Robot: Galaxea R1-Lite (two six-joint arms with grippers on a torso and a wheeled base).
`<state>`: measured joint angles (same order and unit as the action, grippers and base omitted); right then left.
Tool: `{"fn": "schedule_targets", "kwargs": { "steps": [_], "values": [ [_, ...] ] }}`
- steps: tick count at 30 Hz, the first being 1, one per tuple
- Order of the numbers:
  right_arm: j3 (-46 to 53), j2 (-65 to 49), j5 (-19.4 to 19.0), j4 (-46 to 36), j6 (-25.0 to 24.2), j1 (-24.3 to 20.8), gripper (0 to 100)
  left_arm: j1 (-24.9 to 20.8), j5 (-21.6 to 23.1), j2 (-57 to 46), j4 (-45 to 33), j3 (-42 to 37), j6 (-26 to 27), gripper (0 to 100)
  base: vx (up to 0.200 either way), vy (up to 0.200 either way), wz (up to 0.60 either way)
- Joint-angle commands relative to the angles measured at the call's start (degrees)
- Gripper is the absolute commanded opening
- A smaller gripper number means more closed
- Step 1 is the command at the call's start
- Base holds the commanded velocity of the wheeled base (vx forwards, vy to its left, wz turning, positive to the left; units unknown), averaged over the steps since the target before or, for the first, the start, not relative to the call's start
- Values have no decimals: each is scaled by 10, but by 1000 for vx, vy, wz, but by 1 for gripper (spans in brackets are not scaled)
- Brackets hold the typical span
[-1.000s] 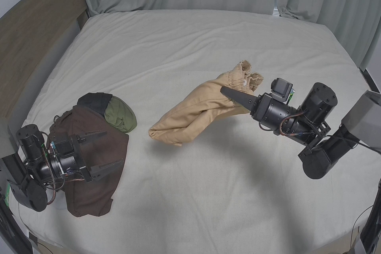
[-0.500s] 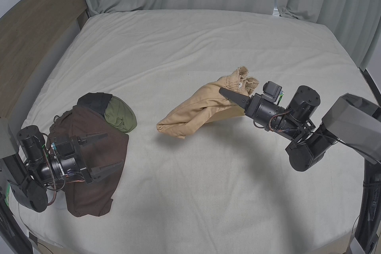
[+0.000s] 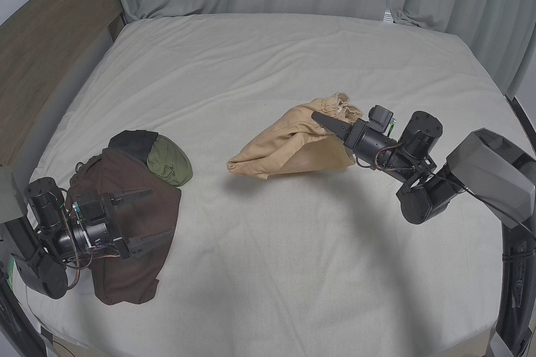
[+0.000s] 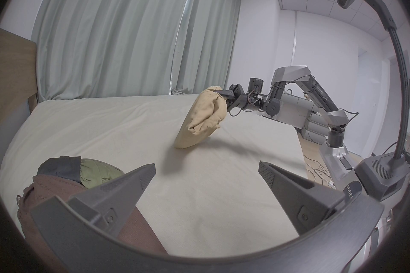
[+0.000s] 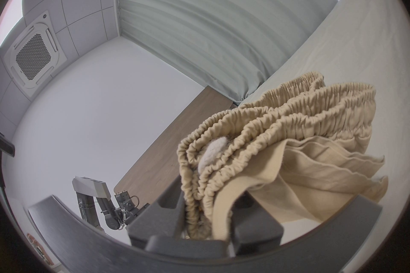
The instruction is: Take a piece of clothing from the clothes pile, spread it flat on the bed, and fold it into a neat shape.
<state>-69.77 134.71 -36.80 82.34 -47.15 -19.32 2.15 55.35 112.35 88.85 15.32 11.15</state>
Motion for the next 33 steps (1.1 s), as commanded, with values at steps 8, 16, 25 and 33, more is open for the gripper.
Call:
{"fn": "schedule_targets", "kwargs": {
  "steps": [8,16,25,33],
  "values": [
    [-125,21,1,-67,-2,10,0,-3,1,5,0,-6,-1,100,0,0,0],
    [-179,31,1,-102,-5,9,0,-5,1,17,1,-5,0,100,0,0,0],
    [-236,109,1,-128,-4,21,0,-6,1,18,1,-5,0,100,0,0,0],
    [-155,125,1,-75,-3,20,0,-5,1,16,1,-4,0,100,0,0,0]
  ]
}}
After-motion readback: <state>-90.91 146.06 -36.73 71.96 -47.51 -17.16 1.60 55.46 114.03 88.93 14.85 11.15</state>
